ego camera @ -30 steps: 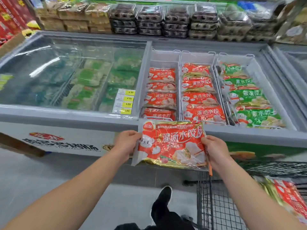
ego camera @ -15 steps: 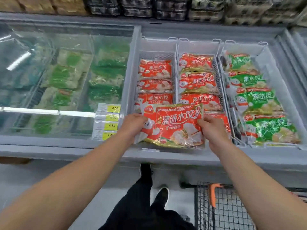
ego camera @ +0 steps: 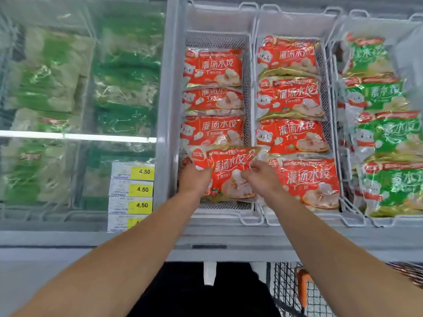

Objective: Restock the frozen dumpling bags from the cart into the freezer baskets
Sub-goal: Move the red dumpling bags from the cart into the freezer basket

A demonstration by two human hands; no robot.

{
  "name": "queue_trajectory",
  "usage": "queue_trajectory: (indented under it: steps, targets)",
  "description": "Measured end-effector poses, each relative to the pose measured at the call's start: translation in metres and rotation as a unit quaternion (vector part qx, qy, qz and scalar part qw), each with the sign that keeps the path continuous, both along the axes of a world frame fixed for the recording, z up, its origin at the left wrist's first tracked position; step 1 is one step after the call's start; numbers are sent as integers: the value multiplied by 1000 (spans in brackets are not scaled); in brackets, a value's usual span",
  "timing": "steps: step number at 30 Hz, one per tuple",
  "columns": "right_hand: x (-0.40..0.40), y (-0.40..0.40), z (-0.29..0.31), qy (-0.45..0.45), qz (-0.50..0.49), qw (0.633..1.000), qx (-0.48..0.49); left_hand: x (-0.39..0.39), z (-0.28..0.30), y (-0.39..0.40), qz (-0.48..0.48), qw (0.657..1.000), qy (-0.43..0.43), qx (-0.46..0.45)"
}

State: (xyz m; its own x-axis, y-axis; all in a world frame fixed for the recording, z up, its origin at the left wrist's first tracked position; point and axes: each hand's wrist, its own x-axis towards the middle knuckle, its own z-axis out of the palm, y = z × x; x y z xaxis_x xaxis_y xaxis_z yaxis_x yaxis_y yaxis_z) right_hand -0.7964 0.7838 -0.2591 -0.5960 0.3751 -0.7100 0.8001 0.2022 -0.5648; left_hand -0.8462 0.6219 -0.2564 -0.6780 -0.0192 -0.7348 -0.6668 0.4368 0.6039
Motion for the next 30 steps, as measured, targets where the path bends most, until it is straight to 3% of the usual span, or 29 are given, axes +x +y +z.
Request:
queue_trajectory:
  steps: [5, 10, 16, 23, 30]
  targets:
    - [-11, -5, -19, -65, 101, 992, -42, 0, -14, -4, -40, 998, 18, -35]
    - [-3, -3, -17, -83, 186, 979, 7, 7, -23, -7, -95, 994, 19, -49]
    - [22, 4, 1, -55, 179, 980, 63, 8, -13, -12, -161, 986, 14, -51]
    - [89, -7, 31, 69, 122, 980, 144, 46, 23, -8, -263, 958, 105, -37]
    - [162, -19, 52, 140, 110, 969, 169, 120, 46, -13, -271, 945, 179, -48]
